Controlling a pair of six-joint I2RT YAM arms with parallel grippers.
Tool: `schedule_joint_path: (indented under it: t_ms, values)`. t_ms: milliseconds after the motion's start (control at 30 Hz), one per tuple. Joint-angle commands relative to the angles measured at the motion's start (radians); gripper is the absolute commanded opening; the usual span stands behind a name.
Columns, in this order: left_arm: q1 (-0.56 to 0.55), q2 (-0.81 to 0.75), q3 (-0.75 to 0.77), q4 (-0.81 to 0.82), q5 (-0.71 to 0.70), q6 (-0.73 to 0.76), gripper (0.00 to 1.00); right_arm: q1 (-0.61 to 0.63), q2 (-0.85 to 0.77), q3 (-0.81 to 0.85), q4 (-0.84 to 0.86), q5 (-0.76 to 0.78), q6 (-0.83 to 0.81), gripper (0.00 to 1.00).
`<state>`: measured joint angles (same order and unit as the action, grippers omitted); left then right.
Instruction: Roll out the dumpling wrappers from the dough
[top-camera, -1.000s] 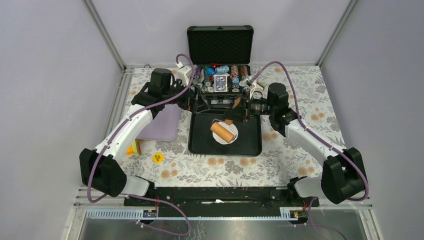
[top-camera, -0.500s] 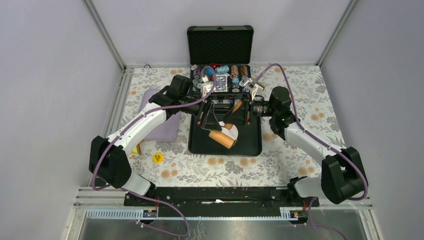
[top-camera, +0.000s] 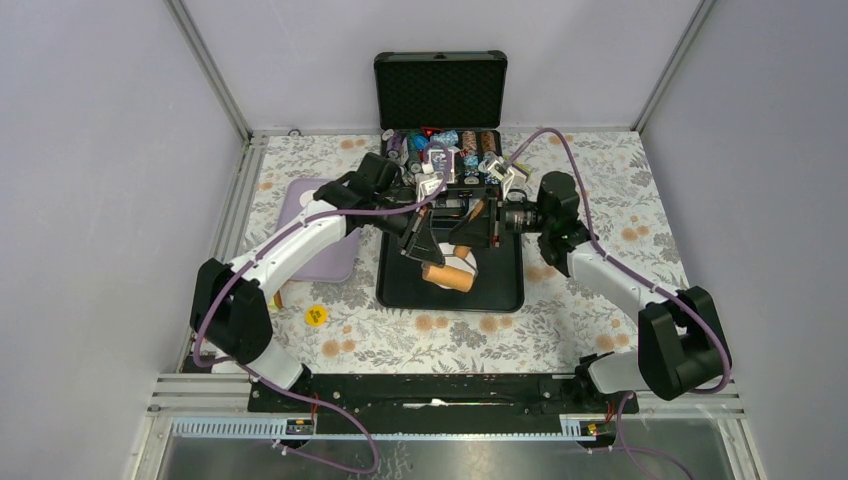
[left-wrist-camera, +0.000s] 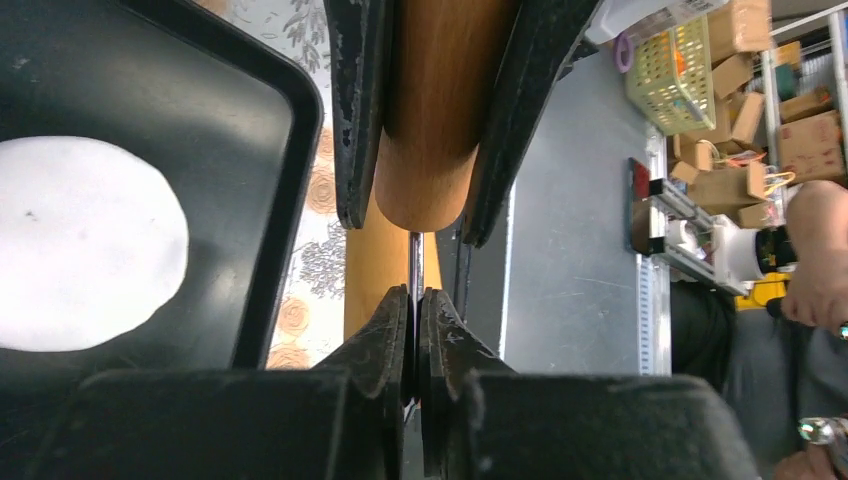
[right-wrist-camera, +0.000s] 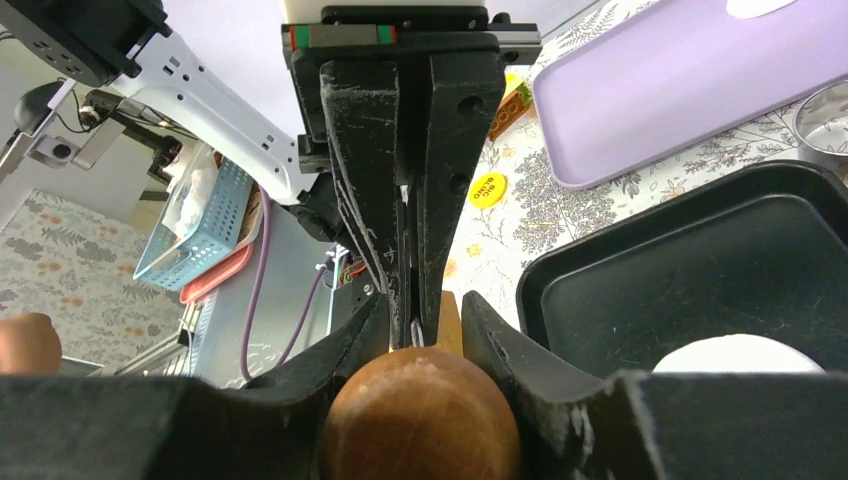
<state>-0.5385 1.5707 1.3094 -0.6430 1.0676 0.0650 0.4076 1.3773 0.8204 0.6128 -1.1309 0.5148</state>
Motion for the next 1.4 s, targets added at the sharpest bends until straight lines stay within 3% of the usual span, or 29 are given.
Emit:
schedule_joint_path:
  t_ms: [0,100,233,433,800,1200,1367]
  values:
    - [0.005,0.004,0.053,-0.018,-0.075,0.013,0.00,-0.001,-0.026,0.064,-0.067,-0.011,-0.114,0.01]
    - [0.006,-0.010,0.062,-0.058,-0.107,0.049,0.00,-0.001,-0.031,0.131,-0.368,0.015,-0.335,0.19]
    - [0.006,-0.023,0.063,-0.113,-0.130,0.108,0.00,0.000,-0.020,0.207,-0.642,0.027,-0.576,0.41]
    - [0.005,0.019,0.103,-0.262,-0.123,0.228,0.00,-0.001,0.037,0.318,-0.888,0.027,-0.754,0.60]
    - [0.005,0.021,0.087,-0.257,-0.108,0.232,0.00,0.005,0.131,0.410,-1.037,-0.015,-0.830,0.54]
    - [0.005,0.058,0.083,-0.257,-0.056,0.242,0.00,0.042,0.165,0.396,-0.987,-0.108,-0.787,0.54]
    - [0.006,0.058,0.079,-0.257,-0.055,0.247,0.00,0.050,0.183,0.392,-0.987,-0.138,-0.779,0.43]
